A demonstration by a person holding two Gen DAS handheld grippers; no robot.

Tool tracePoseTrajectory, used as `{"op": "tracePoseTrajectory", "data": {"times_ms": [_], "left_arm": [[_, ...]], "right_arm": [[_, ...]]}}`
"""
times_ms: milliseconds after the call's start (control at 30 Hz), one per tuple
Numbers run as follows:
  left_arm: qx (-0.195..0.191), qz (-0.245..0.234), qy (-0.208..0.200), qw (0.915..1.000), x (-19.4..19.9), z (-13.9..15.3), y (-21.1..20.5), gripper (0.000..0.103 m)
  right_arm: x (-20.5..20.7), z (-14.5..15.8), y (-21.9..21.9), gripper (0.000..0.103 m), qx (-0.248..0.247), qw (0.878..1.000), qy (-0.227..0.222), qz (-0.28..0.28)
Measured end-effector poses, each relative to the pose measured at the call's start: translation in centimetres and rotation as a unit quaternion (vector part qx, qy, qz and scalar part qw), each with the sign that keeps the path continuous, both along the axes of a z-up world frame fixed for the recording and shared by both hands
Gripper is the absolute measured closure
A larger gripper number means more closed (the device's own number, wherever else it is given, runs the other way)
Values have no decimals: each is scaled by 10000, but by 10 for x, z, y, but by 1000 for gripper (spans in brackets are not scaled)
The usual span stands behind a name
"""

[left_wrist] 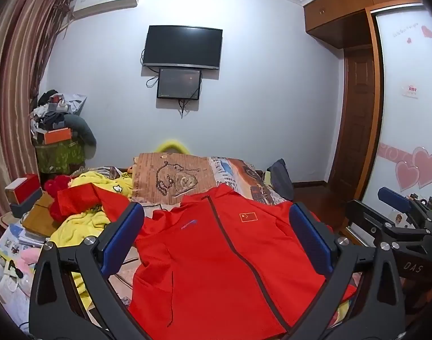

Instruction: Fold large clothes

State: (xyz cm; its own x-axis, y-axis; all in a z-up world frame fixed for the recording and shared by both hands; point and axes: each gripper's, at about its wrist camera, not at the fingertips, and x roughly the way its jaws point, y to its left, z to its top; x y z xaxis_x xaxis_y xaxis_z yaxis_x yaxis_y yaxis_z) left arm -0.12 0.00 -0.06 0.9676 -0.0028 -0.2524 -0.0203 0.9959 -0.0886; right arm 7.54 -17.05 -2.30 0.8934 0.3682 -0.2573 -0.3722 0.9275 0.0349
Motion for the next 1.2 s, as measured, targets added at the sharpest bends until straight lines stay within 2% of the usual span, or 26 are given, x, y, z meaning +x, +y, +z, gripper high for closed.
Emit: {"op": "tracePoseTrajectory", "data": {"times_ms": [200, 433, 1200], "left_arm": [[-24, 49, 287, 9996, 15, -9, 1, 0], [-74, 76, 233, 9997, 17, -10, 6, 0], [-105, 84, 316, 9994, 20, -17, 12, 0]], "right_arm": [[-1, 1, 1, 0, -39, 10000, -16, -8], [0, -9, -2, 0, -44, 10000, 84, -23], [4, -8, 2, 0, -32, 9999, 123, -60]]}}
